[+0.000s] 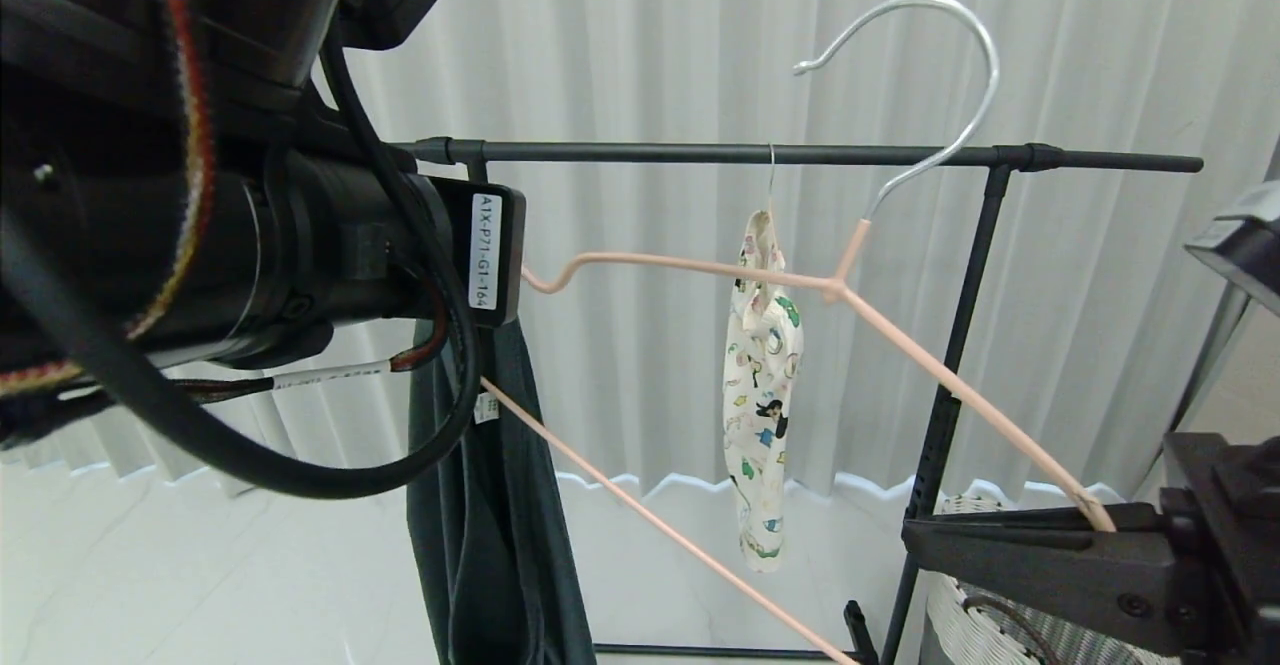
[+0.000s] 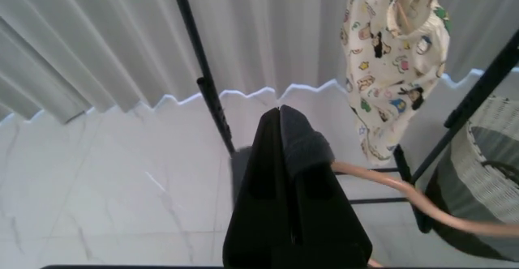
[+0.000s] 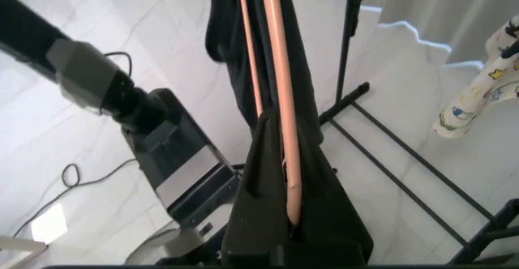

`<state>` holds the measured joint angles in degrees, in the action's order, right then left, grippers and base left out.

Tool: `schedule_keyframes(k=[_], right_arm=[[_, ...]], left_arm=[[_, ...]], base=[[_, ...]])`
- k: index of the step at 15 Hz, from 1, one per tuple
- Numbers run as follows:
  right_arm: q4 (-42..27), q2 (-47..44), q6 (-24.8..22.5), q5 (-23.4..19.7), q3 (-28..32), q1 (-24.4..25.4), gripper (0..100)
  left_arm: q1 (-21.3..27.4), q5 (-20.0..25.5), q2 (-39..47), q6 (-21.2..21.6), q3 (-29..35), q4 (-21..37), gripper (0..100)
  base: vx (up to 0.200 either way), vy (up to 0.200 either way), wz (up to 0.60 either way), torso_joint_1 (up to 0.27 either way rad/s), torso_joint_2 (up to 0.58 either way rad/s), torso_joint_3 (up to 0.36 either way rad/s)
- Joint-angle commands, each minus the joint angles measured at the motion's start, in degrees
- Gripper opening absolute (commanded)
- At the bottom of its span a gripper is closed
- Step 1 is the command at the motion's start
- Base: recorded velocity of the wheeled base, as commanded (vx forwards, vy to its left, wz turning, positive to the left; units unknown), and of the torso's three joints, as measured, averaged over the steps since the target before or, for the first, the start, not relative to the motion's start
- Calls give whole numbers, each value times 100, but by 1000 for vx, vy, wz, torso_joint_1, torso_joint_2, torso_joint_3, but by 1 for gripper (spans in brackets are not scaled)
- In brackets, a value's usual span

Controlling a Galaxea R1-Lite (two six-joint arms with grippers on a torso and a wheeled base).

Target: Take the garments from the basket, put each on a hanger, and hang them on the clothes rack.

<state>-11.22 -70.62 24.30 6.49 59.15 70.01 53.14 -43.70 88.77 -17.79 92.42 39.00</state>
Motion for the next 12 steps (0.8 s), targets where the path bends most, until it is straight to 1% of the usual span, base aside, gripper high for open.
schedule_keyframes(k=[1,5,7,10,12], right_arm=[[93,-330,5,2,0,-31,0],[401,-716,5,-33,18,-66,0],[418,-918,14,-42,150,-66,0],[436,-1270,40,-42,396,-49,0],[665,-1463,67,-42,440,-40,0]], left_arm=[[127,2,-18,-14,4,3,0],[557,-15,-27,-410,48,3,0],[891,-7,-53,-489,101,3,0],[1269,-7,9,-691,303,3,0],[1454,2,52,-841,444,3,0]], base=[[0,0,0,0,0,0],[0,0,0,0,0,0],[0,0,0,0,0,0],[0,0,0,0,0,0],[0,0,0,0,0,0]])
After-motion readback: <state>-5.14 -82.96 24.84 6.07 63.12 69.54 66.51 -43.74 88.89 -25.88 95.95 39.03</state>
